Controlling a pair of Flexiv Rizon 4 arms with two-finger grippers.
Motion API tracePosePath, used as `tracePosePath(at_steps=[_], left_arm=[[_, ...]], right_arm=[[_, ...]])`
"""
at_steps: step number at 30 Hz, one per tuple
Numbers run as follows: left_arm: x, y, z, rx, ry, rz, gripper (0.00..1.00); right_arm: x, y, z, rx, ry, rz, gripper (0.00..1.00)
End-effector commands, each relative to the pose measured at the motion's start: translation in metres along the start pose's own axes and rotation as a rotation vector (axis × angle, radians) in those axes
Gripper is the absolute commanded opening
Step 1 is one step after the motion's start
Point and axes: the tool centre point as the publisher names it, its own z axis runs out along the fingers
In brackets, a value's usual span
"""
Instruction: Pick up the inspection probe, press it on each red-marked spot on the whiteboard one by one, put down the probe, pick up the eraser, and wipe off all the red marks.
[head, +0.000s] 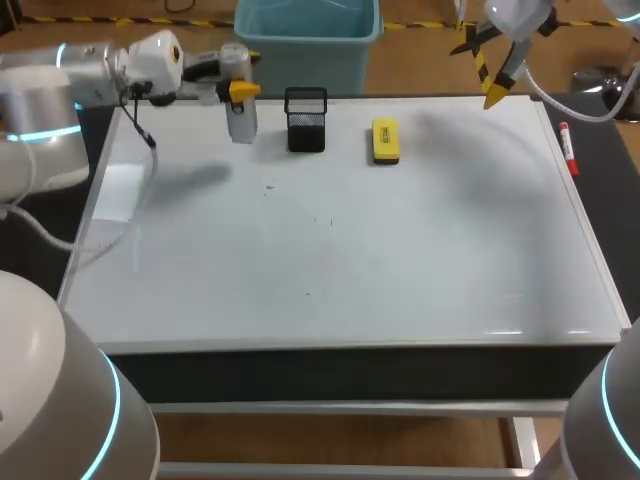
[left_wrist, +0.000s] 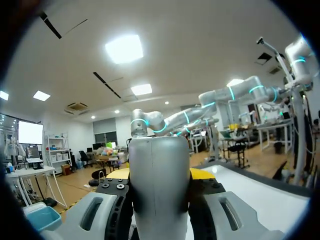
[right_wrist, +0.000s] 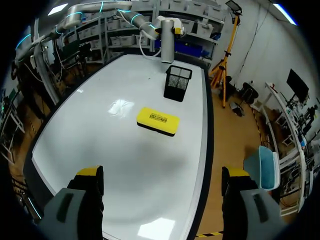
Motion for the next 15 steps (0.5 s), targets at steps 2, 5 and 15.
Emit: tracePosePath(at_steps=[2, 5, 15], left_arm=[[-0.035, -0.018, 0.011, -0.012, 0.105, 0.001, 0.00], [-0.045, -0.024, 0.020, 0.019, 0.121, 0.002, 0.00], [-0.069, -0.026, 0.045, 0.069, 0.132, -0.028, 0.00]], right_arm=[[0.000, 0.000, -0.001, 0.004, 0.004, -0.001, 1.00], [0.000, 0.000, -0.001, 0.004, 0.004, -0.001, 1.00], [0.000, 0.000, -0.001, 0.004, 0.004, -0.001, 1.00]])
